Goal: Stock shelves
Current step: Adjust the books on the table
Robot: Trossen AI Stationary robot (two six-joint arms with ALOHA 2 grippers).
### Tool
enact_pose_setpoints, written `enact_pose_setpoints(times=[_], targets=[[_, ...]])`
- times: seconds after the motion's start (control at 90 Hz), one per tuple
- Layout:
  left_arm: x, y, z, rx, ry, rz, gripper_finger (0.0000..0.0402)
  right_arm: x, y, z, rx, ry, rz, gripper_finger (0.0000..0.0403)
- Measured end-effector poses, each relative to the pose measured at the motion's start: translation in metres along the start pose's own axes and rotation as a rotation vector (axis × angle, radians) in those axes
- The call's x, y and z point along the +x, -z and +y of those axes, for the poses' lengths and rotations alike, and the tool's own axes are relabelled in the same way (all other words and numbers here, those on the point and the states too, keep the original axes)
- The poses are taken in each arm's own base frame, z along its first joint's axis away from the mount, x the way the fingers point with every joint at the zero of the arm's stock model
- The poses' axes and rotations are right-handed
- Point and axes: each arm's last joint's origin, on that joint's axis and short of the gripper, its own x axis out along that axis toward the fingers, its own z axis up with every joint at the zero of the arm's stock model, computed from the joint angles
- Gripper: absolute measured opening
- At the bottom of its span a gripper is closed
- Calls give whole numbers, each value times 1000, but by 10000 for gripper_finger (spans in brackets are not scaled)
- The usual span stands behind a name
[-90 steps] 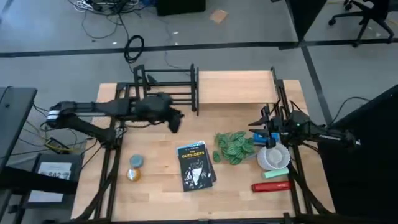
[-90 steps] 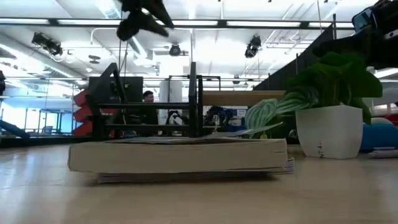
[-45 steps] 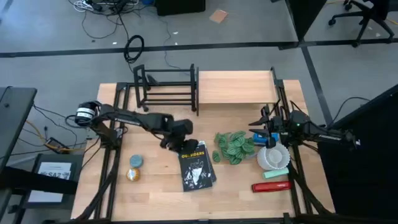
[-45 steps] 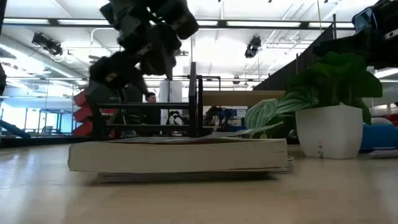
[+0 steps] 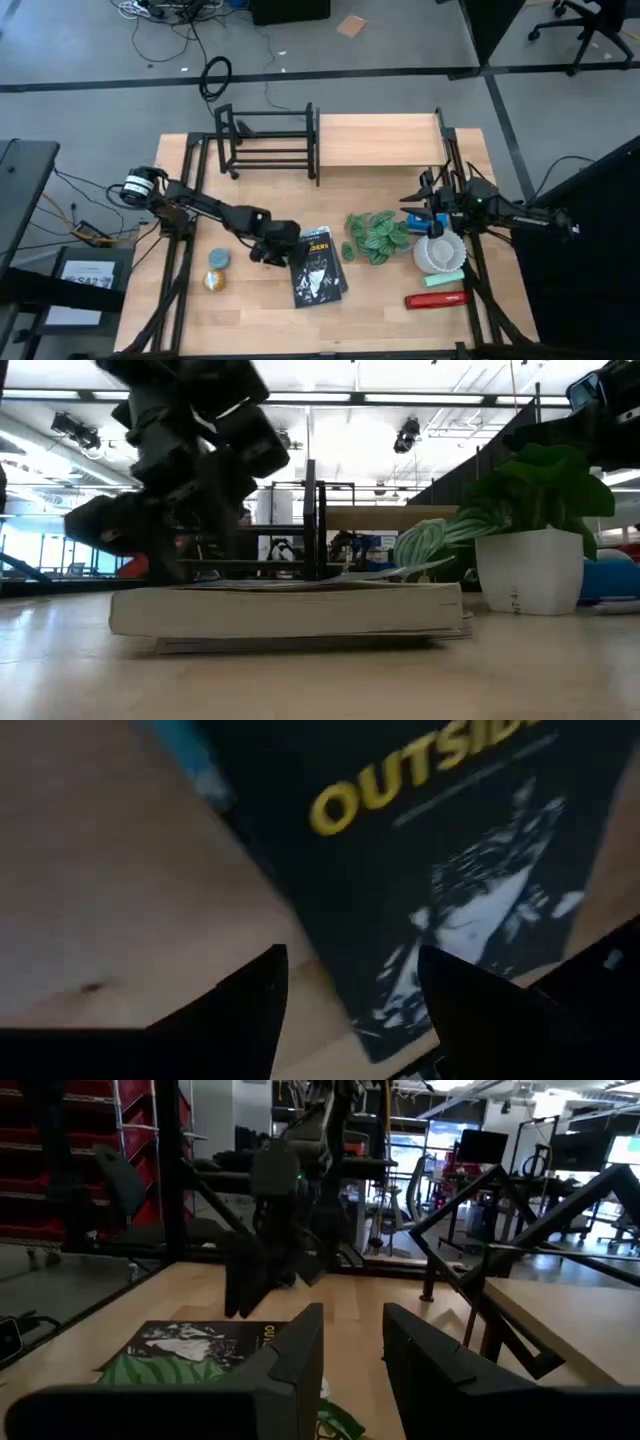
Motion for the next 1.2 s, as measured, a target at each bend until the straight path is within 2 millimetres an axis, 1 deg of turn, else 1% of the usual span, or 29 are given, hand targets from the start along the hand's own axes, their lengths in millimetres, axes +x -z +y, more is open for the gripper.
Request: enact_pose_setpoints(times=[0.156, 0.289, 0.389, 0.478, 0.589, 0.833, 0.911, 0.989, 1.044, 1.2], targets=[[5, 2, 0, -51, 0, -44, 203, 0, 0, 0, 0, 0, 0, 77], [21, 0, 3, -81, -17, -26, 203, 0, 0, 0, 0, 0, -1, 77], [31, -1, 0, -82, 21, 12, 203, 0, 0, 0, -1, 0, -3, 77], [36, -2, -2, -95, 43, 19, 202, 0, 0, 0, -1, 0, -4, 77], [38, -3, -5, -98, 44, 19, 202, 0, -1, 0, -2, 0, -7, 77], [39, -4, -3, -106, 20, -10, 197, 0, -1, 0, -2, 0, -8, 77], [39, -4, -2, -125, 6, -27, 180, 0, -1, 0, -2, 0, -8, 77], [39, -5, 1, -165, -15, -62, 153, 0, -1, 0, -2, 0, -7, 77], [38, -6, 2, -191, -25, -76, 129, 0, -1, 0, -2, 0, -8, 77], [35, -4, 2, -196, -30, -77, 50, 0, -1, 0, -2, 0, -8, 77]])
